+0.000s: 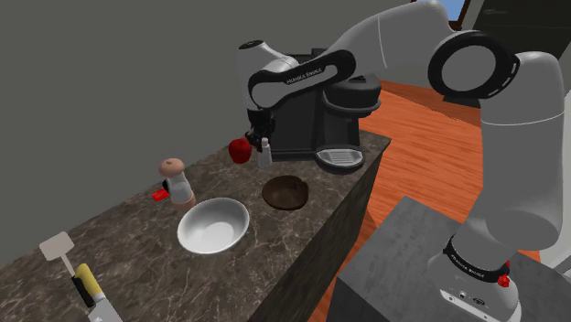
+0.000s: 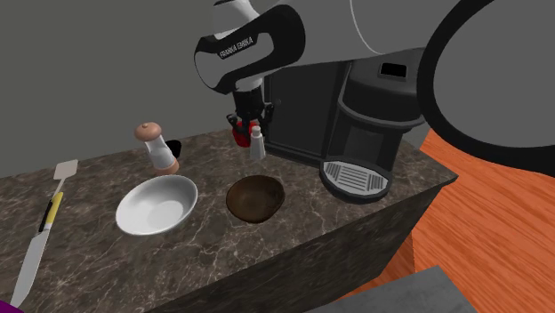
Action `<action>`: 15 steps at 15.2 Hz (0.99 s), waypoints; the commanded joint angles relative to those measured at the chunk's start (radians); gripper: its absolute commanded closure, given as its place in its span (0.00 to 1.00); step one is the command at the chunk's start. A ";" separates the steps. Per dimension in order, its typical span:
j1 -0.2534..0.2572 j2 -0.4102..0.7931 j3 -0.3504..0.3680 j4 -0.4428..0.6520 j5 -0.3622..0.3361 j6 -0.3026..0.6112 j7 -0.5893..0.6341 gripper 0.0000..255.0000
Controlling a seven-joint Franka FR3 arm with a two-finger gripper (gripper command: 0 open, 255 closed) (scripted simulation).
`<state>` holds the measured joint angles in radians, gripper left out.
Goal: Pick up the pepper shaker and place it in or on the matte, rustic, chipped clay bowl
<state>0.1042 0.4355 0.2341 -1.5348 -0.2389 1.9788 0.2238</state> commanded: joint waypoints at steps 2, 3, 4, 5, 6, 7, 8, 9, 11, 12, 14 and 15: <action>0.001 -0.010 0.002 0.026 0.005 -0.036 -0.006 1.00; 0.001 -0.013 0.003 0.036 0.006 -0.048 -0.008 1.00; 0.001 -0.015 0.003 0.046 0.008 -0.060 -0.010 1.00; 0.002 -0.018 0.004 0.056 0.009 -0.072 -0.012 1.00; 0.002 -0.020 0.004 0.067 0.010 -0.085 -0.014 1.00; 0.003 -0.021 0.005 0.077 0.011 -0.097 -0.016 1.00; 0.003 -0.023 0.005 0.089 0.012 -0.110 -0.018 1.00; 0.004 -0.024 0.006 0.100 0.013 -0.122 -0.020 1.00; 0.005 -0.026 0.006 0.124 0.015 -0.148 -0.024 1.00; 0.005 -0.026 0.006 0.125 0.015 -0.149 -0.024 1.00; 0.005 -0.107 0.017 0.020 0.028 -0.125 -0.005 1.00; 0.006 -0.145 0.022 -0.028 0.035 -0.116 0.004 1.00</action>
<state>0.1112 0.3371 0.2509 -1.5042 -0.2119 1.8507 0.2193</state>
